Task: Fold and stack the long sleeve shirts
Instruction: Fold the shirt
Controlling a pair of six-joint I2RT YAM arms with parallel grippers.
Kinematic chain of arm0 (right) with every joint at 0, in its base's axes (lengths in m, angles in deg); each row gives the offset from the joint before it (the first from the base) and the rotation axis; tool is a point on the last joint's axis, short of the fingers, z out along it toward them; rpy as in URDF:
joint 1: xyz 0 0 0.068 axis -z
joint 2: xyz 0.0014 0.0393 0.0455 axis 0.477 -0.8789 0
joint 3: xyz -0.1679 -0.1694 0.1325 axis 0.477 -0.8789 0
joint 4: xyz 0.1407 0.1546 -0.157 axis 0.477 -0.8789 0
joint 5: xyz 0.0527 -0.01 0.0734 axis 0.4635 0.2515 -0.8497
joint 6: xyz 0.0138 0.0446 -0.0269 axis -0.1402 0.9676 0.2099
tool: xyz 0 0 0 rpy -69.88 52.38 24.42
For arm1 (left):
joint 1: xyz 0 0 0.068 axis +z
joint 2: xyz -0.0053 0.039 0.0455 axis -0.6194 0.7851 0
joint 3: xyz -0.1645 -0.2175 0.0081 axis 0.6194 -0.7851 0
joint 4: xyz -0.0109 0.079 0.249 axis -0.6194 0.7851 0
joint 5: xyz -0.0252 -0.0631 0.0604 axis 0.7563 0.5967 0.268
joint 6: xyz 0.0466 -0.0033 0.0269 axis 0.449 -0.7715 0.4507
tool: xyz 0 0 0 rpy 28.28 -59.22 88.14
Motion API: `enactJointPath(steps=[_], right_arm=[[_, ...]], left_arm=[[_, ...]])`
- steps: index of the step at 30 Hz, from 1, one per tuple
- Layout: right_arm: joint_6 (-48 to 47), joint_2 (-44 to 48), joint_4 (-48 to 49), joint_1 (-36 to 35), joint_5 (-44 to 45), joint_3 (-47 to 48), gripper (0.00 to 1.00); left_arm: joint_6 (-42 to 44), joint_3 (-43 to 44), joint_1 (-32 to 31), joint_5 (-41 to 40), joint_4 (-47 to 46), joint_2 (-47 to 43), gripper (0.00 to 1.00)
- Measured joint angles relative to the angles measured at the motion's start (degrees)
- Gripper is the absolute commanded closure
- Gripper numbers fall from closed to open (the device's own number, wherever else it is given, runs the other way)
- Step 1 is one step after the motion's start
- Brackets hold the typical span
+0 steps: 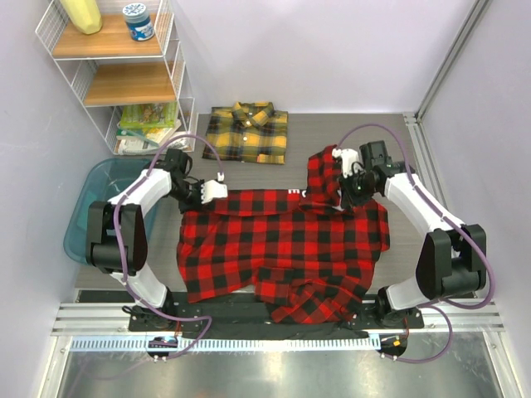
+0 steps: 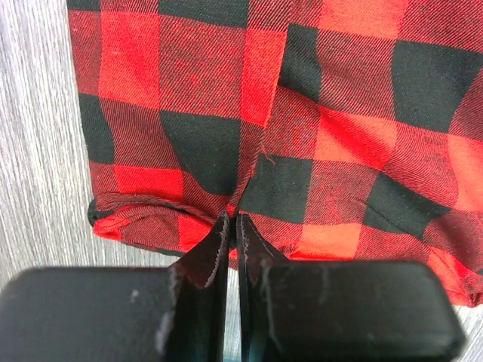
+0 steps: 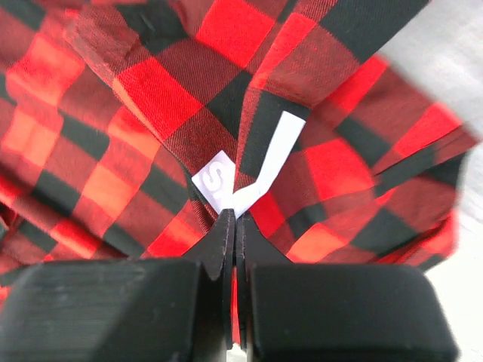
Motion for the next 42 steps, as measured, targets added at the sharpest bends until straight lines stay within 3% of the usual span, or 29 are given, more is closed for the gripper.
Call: enactJointPath(steps=[13,16,17,20,21,22,25,28,29,30,34,42], right_arm=[[-0.9,0.4,-0.3,1.4,2.2,-0.9,0.99],[-1.9,0.5,-0.3,1.9,2.0,0.6,0.99],[-2.4,0.6,-0.5,2.0,1.7,0.6,0.97],[-3.1,0.9,-1.0,1.7,0.6,-0.4,0.74],[-3.2,1.0,-0.9,1.4,0.2,-1.4,0.63],[-3.5,1.2,-1.1,0.9,-0.4,-3.0,0.44],[-3.9,1.3,-3.6,-0.5,-2.5,-5.9,0.27],[-3.8,1.3,-6.0,-0.5,-4.8,-5.2,0.23],[-3.8,1.2,-6.4,0.3,-5.5,-4.3,0.23],[-3.0,0.8,-6.6,1.6,-6.2,-2.4,0.23],[1.2,-5.9,-3.6,6.4,-6.3,9.1,0.23],[10.8,-29.6,7.7,8.7,-5.7,29.0,0.2]], left_arm=[[-3.1,3.5,-0.7,0.1,4.1,-0.9,0.96],[-3.0,3.6,-0.7,-0.1,5.6,-0.9,0.91],[-2.9,3.6,-0.7,-0.3,6.0,-0.9,0.85],[-2.4,3.5,-1.0,-0.8,6.8,-0.4,0.69],[-2.3,3.4,-1.1,-1.0,7.0,-0.1,0.65],[-2.2,3.3,-1.2,-1.3,7.3,0.3,0.62],[-2.2,3.3,-1.3,-1.6,8.4,1.0,0.48],[-3.0,4.0,-1.3,-1.2,10.4,1.0,0.42],[-3.8,4.7,-1.3,-0.9,11.1,0.9,0.15],[-4.6,5.7,-1.3,-0.4,11.8,0.8,0.1],[-10.8,10.0,-1.3,3.3,10.5,-2.2,0.0],[-32.0,12.0,-1.3,9.9,-1.6,-14.7,0.0]])
